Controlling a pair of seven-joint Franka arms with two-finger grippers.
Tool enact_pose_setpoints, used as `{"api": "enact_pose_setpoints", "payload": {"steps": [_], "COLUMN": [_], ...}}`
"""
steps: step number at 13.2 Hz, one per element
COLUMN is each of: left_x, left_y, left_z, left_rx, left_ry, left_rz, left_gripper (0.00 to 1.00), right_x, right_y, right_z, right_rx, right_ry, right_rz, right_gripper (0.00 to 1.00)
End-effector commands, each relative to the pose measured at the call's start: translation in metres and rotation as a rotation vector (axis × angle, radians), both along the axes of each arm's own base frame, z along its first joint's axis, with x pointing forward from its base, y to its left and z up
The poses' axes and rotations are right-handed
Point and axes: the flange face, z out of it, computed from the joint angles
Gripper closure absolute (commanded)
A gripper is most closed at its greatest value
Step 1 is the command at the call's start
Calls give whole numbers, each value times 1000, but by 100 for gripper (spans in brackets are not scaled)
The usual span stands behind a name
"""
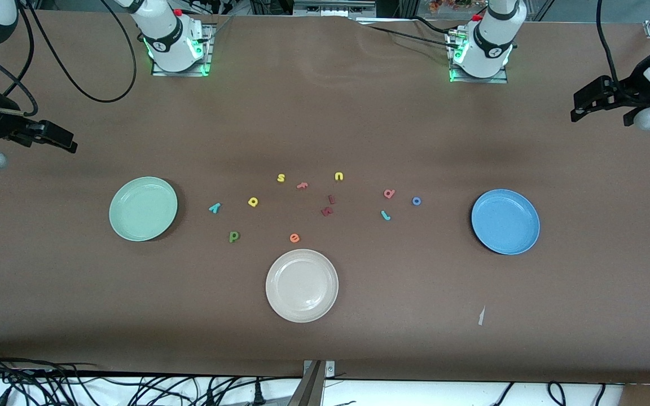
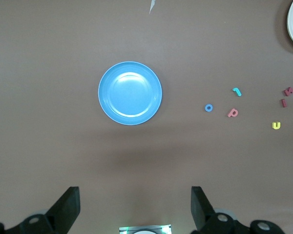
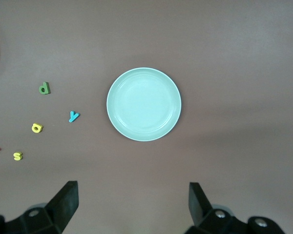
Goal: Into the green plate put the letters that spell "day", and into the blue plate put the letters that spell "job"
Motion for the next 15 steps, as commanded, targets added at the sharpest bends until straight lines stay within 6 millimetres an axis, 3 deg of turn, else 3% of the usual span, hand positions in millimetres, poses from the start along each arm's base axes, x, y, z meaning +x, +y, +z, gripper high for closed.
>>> {"api": "enact_pose_setpoints", "payload": {"steps": [1,6,8,12,15], "left_x": [-2,-1,1,21,36], "left_y": [-4,-19,-31,-76,-88], "left_z": [7,9,-1,-48,-98], "left_rx": [-32,-75,-116,-141,-138], "left_ry": [4,-8,12,18,32], "left_rz": [3,-17,-44,-100,-105], "left_gripper": [0,0,0,0,0], "right_x": [-1,-1,-1,-1,-1], "right_y": [-3,-3,-2,-2,0], "right_z": [1,1,1,0,-1], "right_rx": [-8,-6,-5,4,9], "right_ry": [-5,-4,-2,1,5], "right_rz": [7,3,0,-6,-5], "right_gripper": [0,0,0,0,0]}}
